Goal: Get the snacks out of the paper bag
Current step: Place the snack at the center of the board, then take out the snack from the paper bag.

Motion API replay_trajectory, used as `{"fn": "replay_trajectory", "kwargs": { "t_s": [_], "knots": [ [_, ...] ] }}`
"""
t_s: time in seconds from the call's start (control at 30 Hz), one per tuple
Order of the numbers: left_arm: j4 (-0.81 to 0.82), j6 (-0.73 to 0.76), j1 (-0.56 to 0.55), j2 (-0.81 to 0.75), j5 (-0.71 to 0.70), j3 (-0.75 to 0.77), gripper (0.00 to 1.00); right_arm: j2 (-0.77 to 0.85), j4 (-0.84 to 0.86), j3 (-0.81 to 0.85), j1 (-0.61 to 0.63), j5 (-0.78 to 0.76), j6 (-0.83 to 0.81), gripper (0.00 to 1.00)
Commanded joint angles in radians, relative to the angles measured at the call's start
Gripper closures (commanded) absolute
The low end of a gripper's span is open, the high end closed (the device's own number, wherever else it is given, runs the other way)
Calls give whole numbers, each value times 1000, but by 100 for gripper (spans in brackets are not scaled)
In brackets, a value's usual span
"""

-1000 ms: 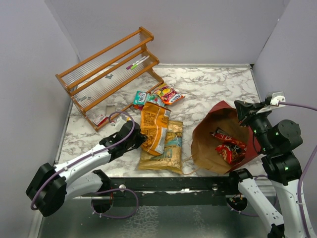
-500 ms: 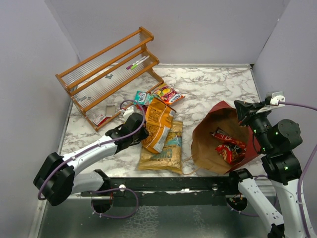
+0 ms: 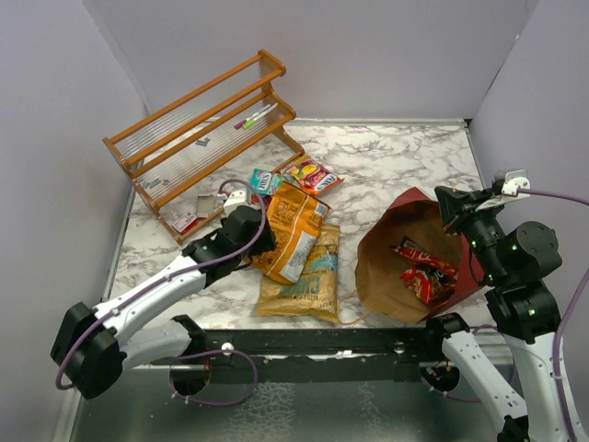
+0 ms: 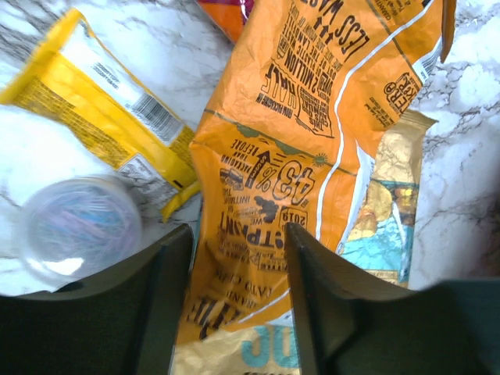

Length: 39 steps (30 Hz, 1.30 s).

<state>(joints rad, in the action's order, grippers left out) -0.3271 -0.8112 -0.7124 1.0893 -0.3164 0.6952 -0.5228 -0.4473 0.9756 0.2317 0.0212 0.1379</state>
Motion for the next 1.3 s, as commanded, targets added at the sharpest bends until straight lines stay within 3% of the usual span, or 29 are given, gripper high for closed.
{"fn": "replay_trajectory", "kwargs": {
  "t_s": [0.0,0.1,0.3,0.4,0.57,0.73,0.93,1.13,1.27],
  "knots": [
    [-11,132,6,-139,-34,69,31,1,52,6,0,17,5,98],
    [59,204,5,-214,38,95,23,2,58,2,0,21,11,98],
    [371,324,0,-185,508,105,20,4,61,0,0,47,13,98],
    [473,366,-70,-129,615,139,20,2,56,10,0,68,9,98],
    [548,710,-412,-51,467,192,20,6,44,27,0,95,6,98],
    [507,1053,-616,116,342,277,18,7,41,34,0,103,5,98],
    [387,1322,-644,371,321,447,17,13,34,42,0,103,1,98],
    [460,1529,-642,559,264,523,17,20,19,55,0,97,-3,98],
    [398,1620,-642,697,270,616,16,20,19,61,0,97,-7,98]
  ]
}}
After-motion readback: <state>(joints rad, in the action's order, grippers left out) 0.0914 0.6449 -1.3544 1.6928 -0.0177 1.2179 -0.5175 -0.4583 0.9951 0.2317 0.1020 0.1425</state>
